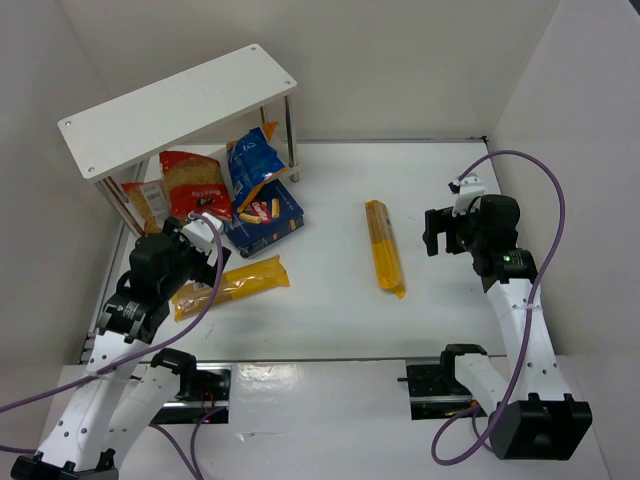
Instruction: Place and organize the pasta boxes and bags onto the shelf
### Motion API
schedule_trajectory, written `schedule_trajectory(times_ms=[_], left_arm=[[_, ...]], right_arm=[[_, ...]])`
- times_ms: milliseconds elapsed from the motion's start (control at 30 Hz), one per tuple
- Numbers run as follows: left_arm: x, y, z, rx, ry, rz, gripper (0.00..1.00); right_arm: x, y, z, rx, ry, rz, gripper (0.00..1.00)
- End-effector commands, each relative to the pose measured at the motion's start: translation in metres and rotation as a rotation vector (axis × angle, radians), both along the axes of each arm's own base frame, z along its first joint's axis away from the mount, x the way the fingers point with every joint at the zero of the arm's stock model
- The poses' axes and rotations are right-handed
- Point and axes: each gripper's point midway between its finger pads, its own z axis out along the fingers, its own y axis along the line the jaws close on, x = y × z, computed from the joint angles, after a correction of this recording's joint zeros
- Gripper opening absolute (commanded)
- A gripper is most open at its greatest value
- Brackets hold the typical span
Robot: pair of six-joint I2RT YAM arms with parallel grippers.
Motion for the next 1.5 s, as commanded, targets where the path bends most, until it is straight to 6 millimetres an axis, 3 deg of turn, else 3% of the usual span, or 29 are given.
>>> schedule_trajectory(times_ms=[0, 333, 400, 533, 567, 700, 833, 900, 1033, 1200, 1333, 1467], left_arm=[[0.002, -0.002, 0.006, -0.011, -0.025, -0.010, 1.00], [0.001, -0.003, 0.006, -0.007, -0.026, -0.022, 1.00], [0.001, -0.003, 0.006, -0.007, -0.026, -0.022, 1.00], [0.003, 0.009, 0.006, -0.005, -0.026, 0.035, 1.00], [0.002, 0.009, 0.008, -0.007, -0.035, 0.035, 1.00], [0.004, 0.017, 0.012, -0.010, -0.053, 0.067, 1.00], [0.005, 0.026, 0.012, -0.009, -0.054, 0.102, 1.00], [0.005, 0.028, 0.012, -0.009, -0.054, 0.112, 1.00], [0.006, 0.031, 0.010, -0.007, -0.045, 0.121, 1.00], [0.007, 0.033, 0.010, -0.007, -0.045, 0.130, 1.00], [0.007, 0.031, 0.008, -0.009, -0.035, 0.122, 1.00], [0.007, 0.031, 0.008, -0.009, -0.035, 0.122, 1.00]], right_arm=[[0.008, 0.001, 0.016, 0.017, -0.065, -0.006, 1.00], [0.005, 0.004, 0.010, 0.009, -0.051, 0.030, 1.00], [0.008, 0.005, 0.017, 0.023, -0.060, 0.021, 1.00], [0.018, 0.025, 0.016, 0.072, 0.038, 0.097, 1.00], [0.019, 0.038, 0.013, 0.040, 0.060, 0.124, 1.00], [0.025, 0.081, -0.010, -0.021, 0.165, 0.206, 1.00], [0.037, 0.107, -0.050, 0.012, 0.326, 0.268, 1.00], [0.043, 0.115, -0.058, -0.004, 0.336, 0.266, 1.00], [0.055, 0.117, -0.073, -0.048, 0.342, 0.209, 1.00], [0.055, 0.116, -0.107, -0.062, 0.443, 0.184, 1.00], [0.071, 0.103, -0.121, -0.112, 0.422, 0.081, 1.00], [0.078, 0.108, -0.138, -0.105, 0.451, 0.082, 1.00]])
